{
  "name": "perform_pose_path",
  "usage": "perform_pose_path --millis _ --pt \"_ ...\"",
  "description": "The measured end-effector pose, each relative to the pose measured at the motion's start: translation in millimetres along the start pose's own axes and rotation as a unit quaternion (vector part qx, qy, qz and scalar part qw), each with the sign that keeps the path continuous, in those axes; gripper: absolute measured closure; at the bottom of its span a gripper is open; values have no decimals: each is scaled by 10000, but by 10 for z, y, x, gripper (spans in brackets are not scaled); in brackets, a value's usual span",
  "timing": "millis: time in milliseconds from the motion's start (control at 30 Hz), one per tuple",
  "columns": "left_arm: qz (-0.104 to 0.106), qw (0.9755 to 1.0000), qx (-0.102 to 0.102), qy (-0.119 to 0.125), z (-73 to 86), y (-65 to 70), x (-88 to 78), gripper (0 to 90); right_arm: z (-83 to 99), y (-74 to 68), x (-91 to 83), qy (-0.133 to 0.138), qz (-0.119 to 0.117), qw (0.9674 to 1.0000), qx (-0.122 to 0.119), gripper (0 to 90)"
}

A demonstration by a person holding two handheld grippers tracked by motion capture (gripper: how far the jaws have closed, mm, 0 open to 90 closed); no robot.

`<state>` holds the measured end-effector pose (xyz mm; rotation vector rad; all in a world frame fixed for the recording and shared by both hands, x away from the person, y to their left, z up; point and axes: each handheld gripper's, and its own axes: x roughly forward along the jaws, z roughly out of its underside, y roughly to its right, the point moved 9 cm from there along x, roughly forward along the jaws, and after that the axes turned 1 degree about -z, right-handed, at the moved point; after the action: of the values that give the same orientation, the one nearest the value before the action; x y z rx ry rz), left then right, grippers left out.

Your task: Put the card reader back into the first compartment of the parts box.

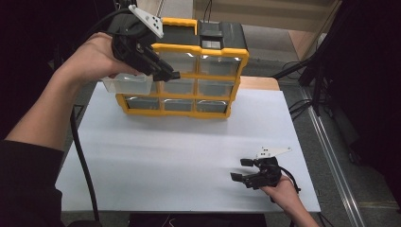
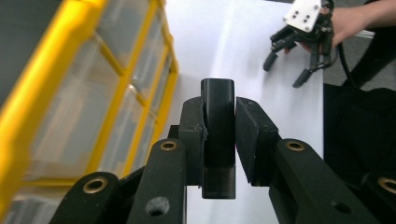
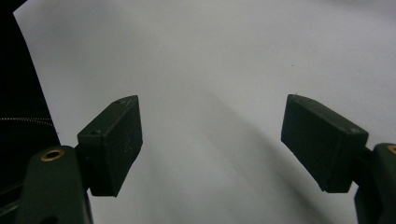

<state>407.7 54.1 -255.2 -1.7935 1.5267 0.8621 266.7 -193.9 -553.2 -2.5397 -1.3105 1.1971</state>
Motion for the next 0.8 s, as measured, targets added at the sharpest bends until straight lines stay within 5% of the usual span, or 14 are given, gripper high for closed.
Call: perform_pose_path --millis 300,800 --pt "-175 9997 -142 84 7 -155 -182 748 -1 -3 0 1 -10 10000 -14 185" --pt "-568 9975 -410 20 271 -424 -357 748 -7 -5 15 -9 -33 10000 -18 185"
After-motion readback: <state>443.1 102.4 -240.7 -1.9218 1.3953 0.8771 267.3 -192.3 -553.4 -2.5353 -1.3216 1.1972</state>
